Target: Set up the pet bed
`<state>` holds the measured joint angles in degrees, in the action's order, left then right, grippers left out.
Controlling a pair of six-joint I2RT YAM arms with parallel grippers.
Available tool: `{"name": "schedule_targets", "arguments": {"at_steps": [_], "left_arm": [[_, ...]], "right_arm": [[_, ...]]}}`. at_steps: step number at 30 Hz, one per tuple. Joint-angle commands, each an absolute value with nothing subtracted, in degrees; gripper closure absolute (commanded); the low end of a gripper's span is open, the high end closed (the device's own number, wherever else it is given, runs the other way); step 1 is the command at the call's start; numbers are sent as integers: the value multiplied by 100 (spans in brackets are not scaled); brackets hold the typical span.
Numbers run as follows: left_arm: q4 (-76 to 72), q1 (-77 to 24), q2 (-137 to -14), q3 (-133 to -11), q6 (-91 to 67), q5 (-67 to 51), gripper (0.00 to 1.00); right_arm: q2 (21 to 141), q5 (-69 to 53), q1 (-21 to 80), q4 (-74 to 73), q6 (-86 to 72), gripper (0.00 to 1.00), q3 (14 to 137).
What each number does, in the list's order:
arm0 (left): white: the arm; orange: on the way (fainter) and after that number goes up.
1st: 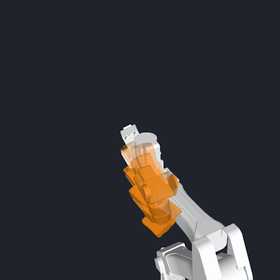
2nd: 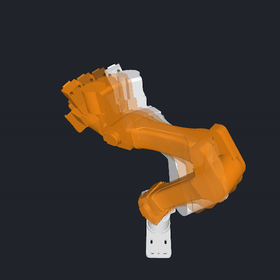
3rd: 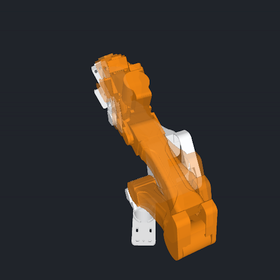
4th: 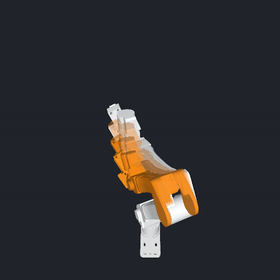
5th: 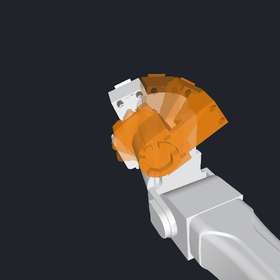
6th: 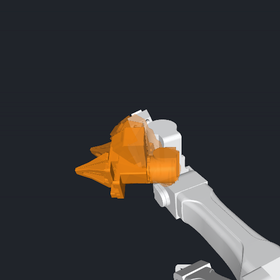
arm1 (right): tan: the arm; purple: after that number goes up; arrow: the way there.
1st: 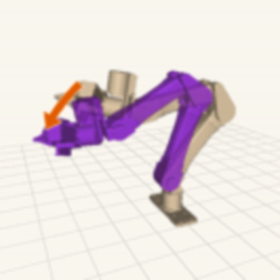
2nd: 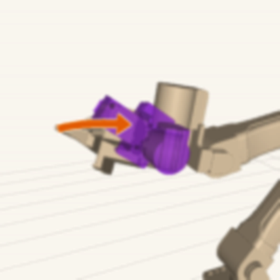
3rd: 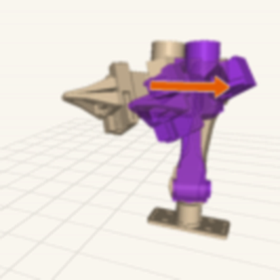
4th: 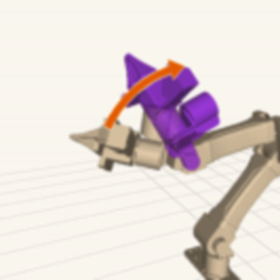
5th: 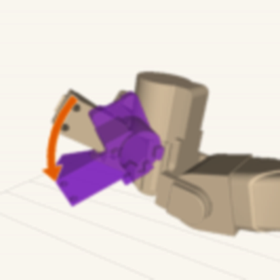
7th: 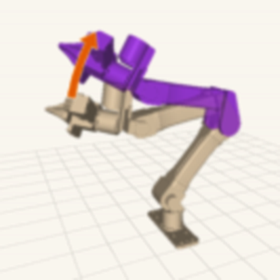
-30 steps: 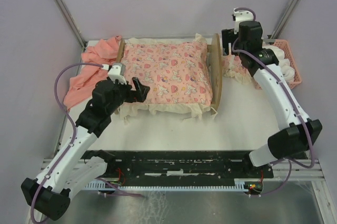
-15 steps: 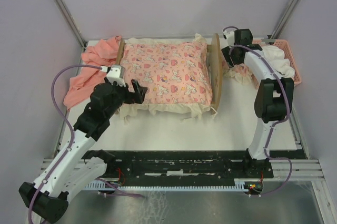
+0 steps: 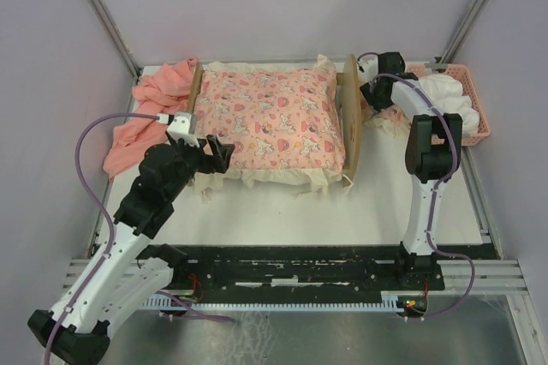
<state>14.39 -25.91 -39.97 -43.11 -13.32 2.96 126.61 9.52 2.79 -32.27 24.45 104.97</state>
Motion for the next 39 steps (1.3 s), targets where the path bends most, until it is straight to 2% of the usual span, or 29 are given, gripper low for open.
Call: {"name": "schedule_targets", "arguments": {"at_steps": [1,4,5,6,16,20,31,39], "left_arm": [[1148,-2590,-3901,-4340,-993,425,14],[1161,-2596,-3888,-4356,-1221,539,22],[1176,-2585,-3890,-4392,-1274,532,25],[1185,-2574,-3886,-4406,-1271,491,28],[1089,-2556,-3838,-4338,-1324,404,37],[1006,-2555,-3848,-4333,-1490,218,46],[500,-2558,-3950,-4458,-2547,-461,48],[-782,-2558,-4102,-4397,-3644,-1671,55]], "right_arm": [[12948,1088,255,-3461,2545,43,10902],[12907,1482,258,-3889,2385,84,11332],[12794,1633,264,-3941,2280,94,11375],[12616,1752,264,-3952,2187,98,11364],[10626,1599,226,-4225,763,98,10843],[9720,1486,236,-4294,-16,98,10347],[7344,-851,324,-3667,-1415,98,9116],[6573,-2008,993,-2710,-2442,98,8512]]}}
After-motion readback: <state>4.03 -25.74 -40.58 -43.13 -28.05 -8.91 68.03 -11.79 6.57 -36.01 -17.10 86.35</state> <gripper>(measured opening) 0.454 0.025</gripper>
